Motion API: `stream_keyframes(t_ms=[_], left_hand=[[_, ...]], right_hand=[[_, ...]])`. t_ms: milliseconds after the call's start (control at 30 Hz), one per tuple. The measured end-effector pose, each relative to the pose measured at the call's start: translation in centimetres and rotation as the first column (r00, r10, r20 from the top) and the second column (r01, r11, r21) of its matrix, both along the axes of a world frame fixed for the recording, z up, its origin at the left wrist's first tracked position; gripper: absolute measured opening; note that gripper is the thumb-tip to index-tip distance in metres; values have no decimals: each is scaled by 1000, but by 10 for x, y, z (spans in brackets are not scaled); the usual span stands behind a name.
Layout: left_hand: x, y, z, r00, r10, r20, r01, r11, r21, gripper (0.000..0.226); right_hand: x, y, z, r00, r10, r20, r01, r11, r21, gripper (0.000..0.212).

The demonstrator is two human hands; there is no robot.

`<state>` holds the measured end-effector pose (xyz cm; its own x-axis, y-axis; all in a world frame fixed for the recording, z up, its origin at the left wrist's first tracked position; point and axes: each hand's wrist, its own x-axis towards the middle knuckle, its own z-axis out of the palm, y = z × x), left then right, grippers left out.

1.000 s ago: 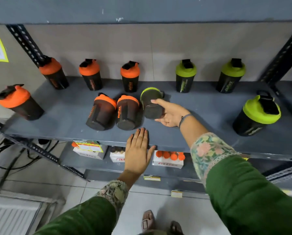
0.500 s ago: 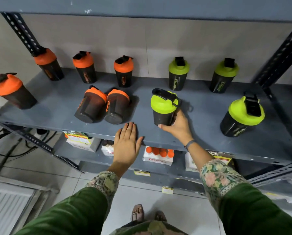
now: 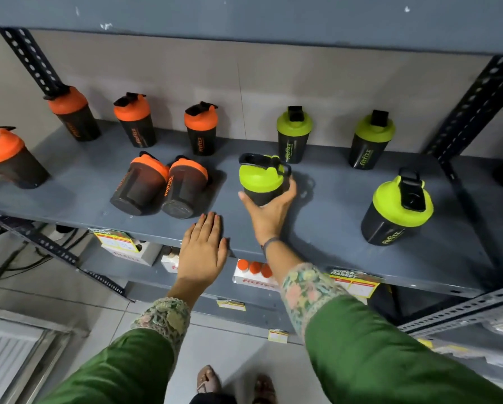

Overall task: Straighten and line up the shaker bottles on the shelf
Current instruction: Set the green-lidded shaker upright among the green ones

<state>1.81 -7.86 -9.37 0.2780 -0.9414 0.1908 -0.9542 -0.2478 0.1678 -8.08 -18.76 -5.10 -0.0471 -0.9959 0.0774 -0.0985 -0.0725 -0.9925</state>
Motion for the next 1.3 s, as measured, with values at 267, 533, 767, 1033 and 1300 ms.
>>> stream_keyframes(t_ms=[267, 533, 767, 1033, 1300], left_hand=[[-3, 1, 3, 999, 23, -32, -23, 1000, 3, 58], [-7, -1, 2, 998, 26, -56, -28, 999, -46, 58], [-6, 0, 3, 999, 19, -47, -22, 999, -50, 57], [-5, 0, 3, 999, 16, -33, -17, 999, -37, 58], [-5, 1, 2, 998, 9, -57, -11, 999, -45, 60]], right_hand=[[-75, -4, 35, 798, 189, 572, -452, 815, 361, 28], [-137, 43, 81, 602, 227, 765, -660, 680, 318, 85], [-127, 29, 73, 728, 320, 607, -546, 805, 232, 51], [-109, -44, 28, 942, 335, 33, -337, 940, 62, 86], [-103, -40, -15, 913, 384, -138, -379, 923, 59, 81]])
